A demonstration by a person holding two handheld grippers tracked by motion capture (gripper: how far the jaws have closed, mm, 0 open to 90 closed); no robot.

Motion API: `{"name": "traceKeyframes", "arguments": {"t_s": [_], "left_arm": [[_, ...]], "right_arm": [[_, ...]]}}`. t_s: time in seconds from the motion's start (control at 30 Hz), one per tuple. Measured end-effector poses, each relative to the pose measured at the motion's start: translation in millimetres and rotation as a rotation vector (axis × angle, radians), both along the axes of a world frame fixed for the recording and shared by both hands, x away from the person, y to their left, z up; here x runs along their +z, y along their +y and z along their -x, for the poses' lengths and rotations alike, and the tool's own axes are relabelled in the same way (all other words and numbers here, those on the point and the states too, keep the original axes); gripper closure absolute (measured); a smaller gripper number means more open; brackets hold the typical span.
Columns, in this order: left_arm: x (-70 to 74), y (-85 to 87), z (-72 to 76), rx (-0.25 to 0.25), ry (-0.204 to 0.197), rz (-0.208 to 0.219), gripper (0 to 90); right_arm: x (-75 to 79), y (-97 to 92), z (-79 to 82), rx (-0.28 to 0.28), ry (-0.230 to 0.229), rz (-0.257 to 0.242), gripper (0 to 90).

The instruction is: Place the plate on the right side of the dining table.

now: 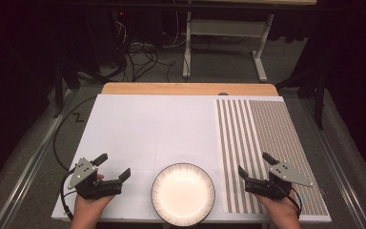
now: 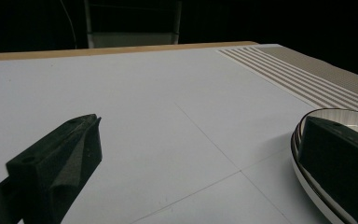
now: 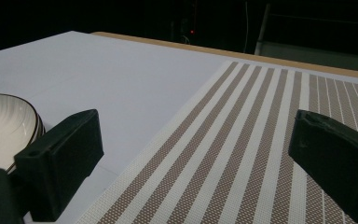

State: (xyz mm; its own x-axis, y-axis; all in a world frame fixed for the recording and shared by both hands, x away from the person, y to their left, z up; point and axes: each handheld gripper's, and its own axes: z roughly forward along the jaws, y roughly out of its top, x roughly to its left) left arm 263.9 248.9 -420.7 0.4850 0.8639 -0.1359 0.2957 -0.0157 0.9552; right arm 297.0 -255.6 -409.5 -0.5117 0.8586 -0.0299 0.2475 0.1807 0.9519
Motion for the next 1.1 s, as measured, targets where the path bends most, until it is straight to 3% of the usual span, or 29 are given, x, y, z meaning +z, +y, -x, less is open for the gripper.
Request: {"name": "traceKeyframes", "arguments": {"t_s": [0.53,0.93,1.1], "left_arm": [[1.5,-6.2,-1.2,-0.02,-0.017,-0.009,0.5],[0.6,-17.3,0.6,-0.058,-0.018,-0.022,0.5],[0.2,-18.8,1.0,-0.062,-0.019,-0.02,0.5]], "right_arm": [[-1.0,29.7,9.5,0.14,0.011,0.065,14.0],[1.1,41.6,15.8,0.207,0.028,0.071,17.8],[3.4,45.2,18.5,0.238,0.047,0.075,25.4]]}}
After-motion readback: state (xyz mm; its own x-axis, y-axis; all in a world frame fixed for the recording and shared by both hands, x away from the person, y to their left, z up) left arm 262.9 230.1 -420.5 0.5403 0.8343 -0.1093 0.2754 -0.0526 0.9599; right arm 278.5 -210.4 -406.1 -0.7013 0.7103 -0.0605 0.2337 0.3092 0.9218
